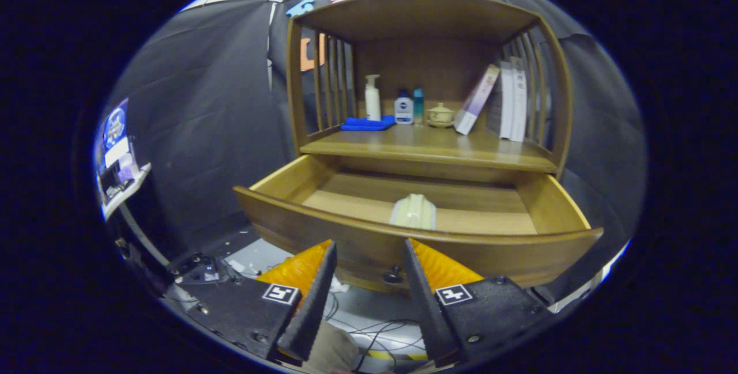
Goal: Pull open the drawer, take out the items inside it, and place them on the countertop above the cabinet.
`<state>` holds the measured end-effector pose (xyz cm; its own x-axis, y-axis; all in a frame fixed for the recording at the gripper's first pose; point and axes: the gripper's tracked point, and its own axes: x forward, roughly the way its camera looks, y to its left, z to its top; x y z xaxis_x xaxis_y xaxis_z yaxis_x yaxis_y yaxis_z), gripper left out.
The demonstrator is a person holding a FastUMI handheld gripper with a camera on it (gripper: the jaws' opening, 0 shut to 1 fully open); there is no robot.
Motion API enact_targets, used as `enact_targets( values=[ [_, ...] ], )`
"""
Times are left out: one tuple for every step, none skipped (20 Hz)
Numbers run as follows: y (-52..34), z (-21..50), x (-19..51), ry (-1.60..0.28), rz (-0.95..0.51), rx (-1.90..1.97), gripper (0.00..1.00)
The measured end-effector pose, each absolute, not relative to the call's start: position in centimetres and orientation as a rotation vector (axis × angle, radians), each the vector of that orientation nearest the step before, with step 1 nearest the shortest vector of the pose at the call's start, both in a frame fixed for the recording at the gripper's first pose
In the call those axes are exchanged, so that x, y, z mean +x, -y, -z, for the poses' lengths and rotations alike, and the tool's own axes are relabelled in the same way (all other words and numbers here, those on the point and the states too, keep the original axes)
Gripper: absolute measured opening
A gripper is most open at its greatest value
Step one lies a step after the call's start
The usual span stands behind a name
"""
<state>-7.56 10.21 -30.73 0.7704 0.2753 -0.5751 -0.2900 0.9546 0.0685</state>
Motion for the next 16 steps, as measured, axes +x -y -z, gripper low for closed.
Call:
enact_targets(
  values=[
    [-10.0, 29.9, -6.4, -0.608, -0.306, -0.026, 0.77],
    [-9.8, 29.2, -5.1, -0.600, -0.298, -0.046, 0.79],
    [-9.4, 29.0, -4.0, -0.599, -0.279, -0.068, 0.80],
    [-9.2, 29.1, -3.1, -0.624, -0.269, -0.087, 0.80],
    [-9.1, 29.9, -2.8, -0.682, -0.266, -0.093, 0.81],
    [-9.2, 30.4, -2.4, -0.743, -0.267, -0.075, 0.82],
    [-9.2, 31.2, -1.8, -0.792, -0.268, -0.050, 0.82],
    [-9.1, 31.5, -1.0, -0.821, -0.275, -0.044, 0.82],
    [-8.7, 31.7, 0.0, -0.840, -0.263, -0.062, 0.82],
    [-8.0, 31.9, 0.9, -0.856, -0.241, -0.091, 0.83],
    [-7.6, 32.2, 1.6, -0.877, -0.219, -0.103, 0.82],
    [-7.4, 32.5, 2.0, -0.906, -0.201, -0.103, 0.82],
    [-7.6, 33.0, 2.7, -0.935, -0.205, -0.099, 0.83],
    [-7.5, 33.4, 3.2, -0.962, -0.194, -0.100, 0.82],
    [-7.6, 33.8, 3.5, -0.988, -0.205, -0.110, 0.83],
    [-7.2, 34.2, 4.0, -1.021, -0.195, -0.116, 0.83]
  ],
)
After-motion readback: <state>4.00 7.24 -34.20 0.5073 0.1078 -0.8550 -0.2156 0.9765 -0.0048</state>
